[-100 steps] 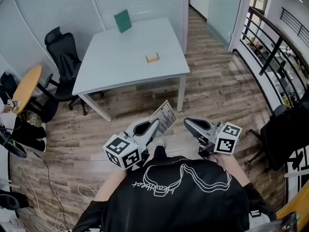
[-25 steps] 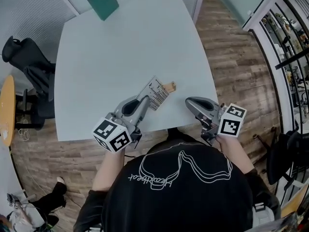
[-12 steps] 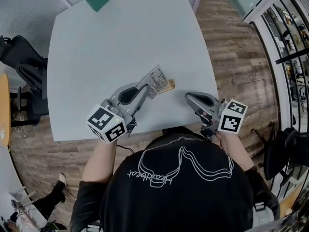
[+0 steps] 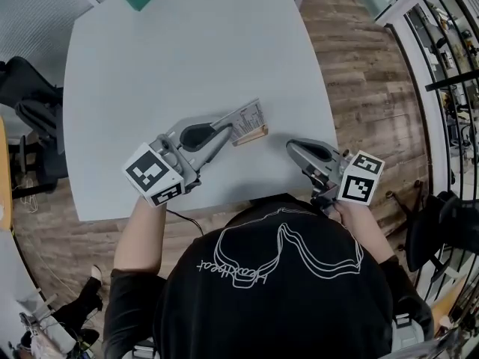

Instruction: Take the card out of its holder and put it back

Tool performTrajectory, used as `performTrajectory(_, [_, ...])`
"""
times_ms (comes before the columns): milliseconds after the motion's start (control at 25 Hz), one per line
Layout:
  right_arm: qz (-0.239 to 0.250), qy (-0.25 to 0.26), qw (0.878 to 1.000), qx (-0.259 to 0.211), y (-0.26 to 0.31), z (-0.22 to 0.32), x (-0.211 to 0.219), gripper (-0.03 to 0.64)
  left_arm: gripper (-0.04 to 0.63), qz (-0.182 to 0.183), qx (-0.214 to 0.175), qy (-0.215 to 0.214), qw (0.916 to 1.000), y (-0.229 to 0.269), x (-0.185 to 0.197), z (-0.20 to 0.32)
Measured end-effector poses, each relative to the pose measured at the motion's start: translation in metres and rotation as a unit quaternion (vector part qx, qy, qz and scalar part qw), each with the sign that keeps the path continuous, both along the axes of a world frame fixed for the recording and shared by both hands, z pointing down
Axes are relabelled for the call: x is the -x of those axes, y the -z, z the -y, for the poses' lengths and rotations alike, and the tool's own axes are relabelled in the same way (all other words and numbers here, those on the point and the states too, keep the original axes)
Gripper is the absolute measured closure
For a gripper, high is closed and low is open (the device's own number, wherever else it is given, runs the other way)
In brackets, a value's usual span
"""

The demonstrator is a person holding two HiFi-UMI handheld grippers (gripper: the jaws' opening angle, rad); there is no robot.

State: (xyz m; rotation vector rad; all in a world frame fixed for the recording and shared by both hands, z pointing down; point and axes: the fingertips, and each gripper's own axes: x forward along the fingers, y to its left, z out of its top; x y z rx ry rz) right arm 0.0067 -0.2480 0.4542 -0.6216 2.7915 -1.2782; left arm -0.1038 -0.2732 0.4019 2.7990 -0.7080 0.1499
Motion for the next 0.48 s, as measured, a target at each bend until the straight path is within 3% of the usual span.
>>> performTrajectory(480, [-0.015,0.008,1.000,0.016,-0.011,0.009,0.006,0.607,0.570,0.008,-0.001,-0.055,0.9984,-0.026,0.001,0.006])
